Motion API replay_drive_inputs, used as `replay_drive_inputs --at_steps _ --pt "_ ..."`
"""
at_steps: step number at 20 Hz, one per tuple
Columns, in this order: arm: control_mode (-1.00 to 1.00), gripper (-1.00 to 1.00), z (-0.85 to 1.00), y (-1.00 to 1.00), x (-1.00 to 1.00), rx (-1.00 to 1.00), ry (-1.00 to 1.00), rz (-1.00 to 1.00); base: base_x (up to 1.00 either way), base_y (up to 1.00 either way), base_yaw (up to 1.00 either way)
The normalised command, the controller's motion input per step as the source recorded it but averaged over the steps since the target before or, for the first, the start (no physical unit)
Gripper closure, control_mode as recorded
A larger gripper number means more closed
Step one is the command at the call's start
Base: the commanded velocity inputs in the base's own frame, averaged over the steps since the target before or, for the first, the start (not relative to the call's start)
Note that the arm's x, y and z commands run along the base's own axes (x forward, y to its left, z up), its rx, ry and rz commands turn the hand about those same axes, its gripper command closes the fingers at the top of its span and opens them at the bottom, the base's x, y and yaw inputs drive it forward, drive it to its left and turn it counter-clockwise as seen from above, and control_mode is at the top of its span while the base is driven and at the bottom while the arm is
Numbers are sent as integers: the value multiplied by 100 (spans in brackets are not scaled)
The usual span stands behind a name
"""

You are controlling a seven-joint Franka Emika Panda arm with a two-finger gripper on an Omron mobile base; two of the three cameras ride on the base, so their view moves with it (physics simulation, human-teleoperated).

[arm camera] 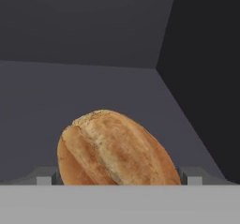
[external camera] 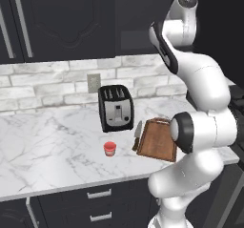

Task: Pick the bread, place it on the cutting board, pick the jam, place it on the counter, and close the cabinet.

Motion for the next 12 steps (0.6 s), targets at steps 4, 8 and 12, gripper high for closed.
replay_drive_inputs --at_steps 4,8,12 --pt "-100 100 0 0 -42 0 0 0 0 0 0" --pt "-100 100 0 0 -39 0 0 0 0 0 0" --pt "-100 100 -1 0 -39 0 0 0 0 0 0"
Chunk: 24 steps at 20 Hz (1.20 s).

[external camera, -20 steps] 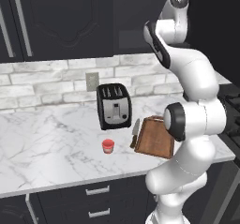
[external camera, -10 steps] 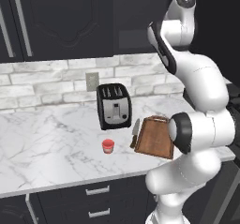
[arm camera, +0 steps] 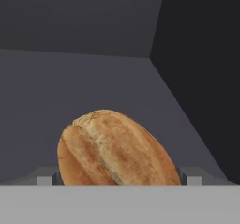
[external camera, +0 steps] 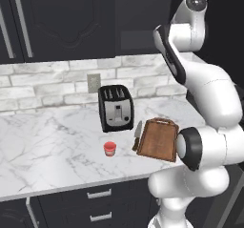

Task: Pick the bread, place it on the cutting board, pick the jam, place it on the counter, and close the cabinet.

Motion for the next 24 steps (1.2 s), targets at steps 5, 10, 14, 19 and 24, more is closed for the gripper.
replay_drive_inputs --at_steps 5,10,14,19,24 --pt "-100 100 0 0 -41 0 0 0 0 0 0" --pt "-100 100 0 0 -48 -1 0 0 0 0 0" --pt "-100 100 0 0 -42 0 1 0 0 0 0" --pt "-100 100 -4 1 -47 0 3 0 0 0 0" --pt "-100 100 -8 8 -48 0 7 0 0 0 0"
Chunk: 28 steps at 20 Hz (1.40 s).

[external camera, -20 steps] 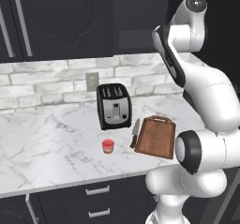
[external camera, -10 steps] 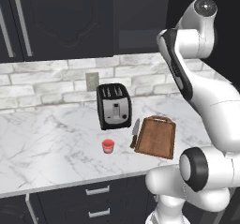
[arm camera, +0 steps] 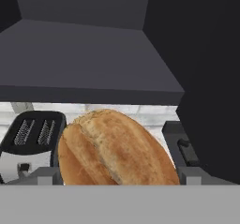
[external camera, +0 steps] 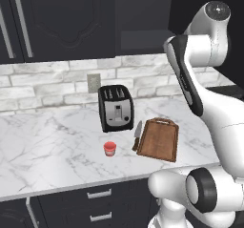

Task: Pick the bread, place it on the cutting board, pick the jam, place it on the counter, and close the cabinet.

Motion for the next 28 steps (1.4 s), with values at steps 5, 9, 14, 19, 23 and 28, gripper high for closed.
replay_drive_inputs --at_steps 5,9,14,19,23,28 --pt "-100 100 -7 13 -43 0 9 0 0 0 0" --pt "-100 100 -1 11 -34 0 10 0 0 0 0" --pt "-100 100 -1 5 -23 0 12 0 0 0 0" --pt "-100 100 -4 6 -5 0 11 0 0 0 0" --pt "-100 100 -18 4 -1 -1 5 0 0 0 0" --pt "-100 100 -25 4 0 -1 3 0 0 0 0"
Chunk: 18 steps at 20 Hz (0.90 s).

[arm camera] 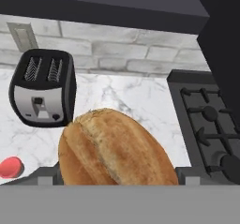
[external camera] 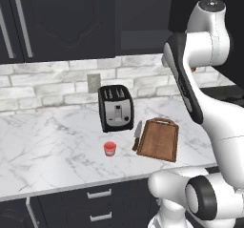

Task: Pick the bread, place it on the cutting board, pick the jam, place it on the counter, and close the cabinet.

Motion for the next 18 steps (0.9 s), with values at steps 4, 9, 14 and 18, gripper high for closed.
replay_drive_inputs --at_steps 4,9,14,18 --pt "-100 100 -22 1 0 0 6 0 0 0 0" --pt "-100 100 -16 1 -3 0 11 0 0 0 0" --pt "-100 100 -16 1 -4 0 13 0 0 0 0" --pt "-100 100 -19 0 -6 0 13 0 0 0 0"
